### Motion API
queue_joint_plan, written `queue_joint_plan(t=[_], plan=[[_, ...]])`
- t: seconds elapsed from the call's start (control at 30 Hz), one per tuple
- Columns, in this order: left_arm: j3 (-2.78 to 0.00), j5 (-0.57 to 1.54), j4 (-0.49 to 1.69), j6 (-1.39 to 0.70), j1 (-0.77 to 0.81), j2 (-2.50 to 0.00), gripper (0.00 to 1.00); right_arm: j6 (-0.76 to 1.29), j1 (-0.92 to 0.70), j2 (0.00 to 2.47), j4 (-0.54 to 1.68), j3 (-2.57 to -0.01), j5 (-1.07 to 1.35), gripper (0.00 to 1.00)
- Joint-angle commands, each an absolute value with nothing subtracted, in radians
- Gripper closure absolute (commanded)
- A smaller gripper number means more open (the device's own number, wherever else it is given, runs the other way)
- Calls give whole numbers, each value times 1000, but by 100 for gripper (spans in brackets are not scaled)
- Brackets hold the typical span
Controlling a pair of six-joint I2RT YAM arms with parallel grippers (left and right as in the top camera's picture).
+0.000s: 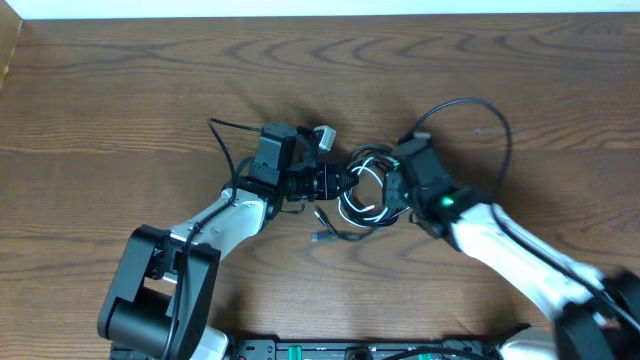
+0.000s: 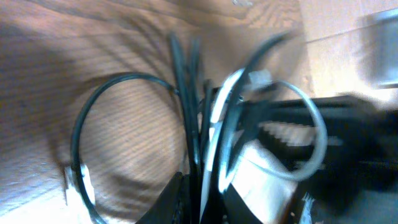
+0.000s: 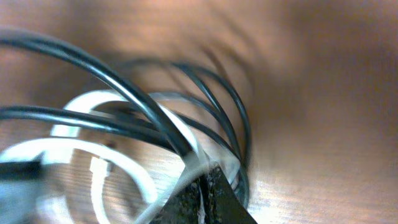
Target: Untangle cables
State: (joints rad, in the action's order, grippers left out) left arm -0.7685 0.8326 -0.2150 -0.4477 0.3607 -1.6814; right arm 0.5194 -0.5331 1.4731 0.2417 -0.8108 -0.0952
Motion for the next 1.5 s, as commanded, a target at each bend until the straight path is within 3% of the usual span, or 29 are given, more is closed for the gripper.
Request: queue_joint_plan(t=[0.0, 0.23, 0.43, 0.67, 0.93, 1.07, 1.3, 1.47], plan=[[-768, 799, -219, -439, 356, -1685, 86, 470, -509, 1278, 228, -874, -89, 99], [-768, 799, -220, -439, 356, -1685, 87, 471, -497, 1106, 350, -874, -212, 99], [-768, 800, -218, -439, 356, -1685, 88, 570, -496, 1137, 571, -874, -478, 99], [-768, 799, -187, -393, 336, -1685, 92, 582, -407, 1157, 619, -874, -677, 99], [-770, 800, -177, -402, 155, -1653, 92, 582, -186, 1157, 637, -874, -563, 99], [-778, 834, -177, -418, 93, -1590, 92, 501, -112, 1158, 610, -874, -234, 99], [-801, 936, -180, -462, 146, -1445, 93, 301, -130, 1196, 539, -874, 283, 73], [-801, 964, -155, -446, 245, -1412, 92, 253, -168, 1266, 464, -873, 446, 48]])
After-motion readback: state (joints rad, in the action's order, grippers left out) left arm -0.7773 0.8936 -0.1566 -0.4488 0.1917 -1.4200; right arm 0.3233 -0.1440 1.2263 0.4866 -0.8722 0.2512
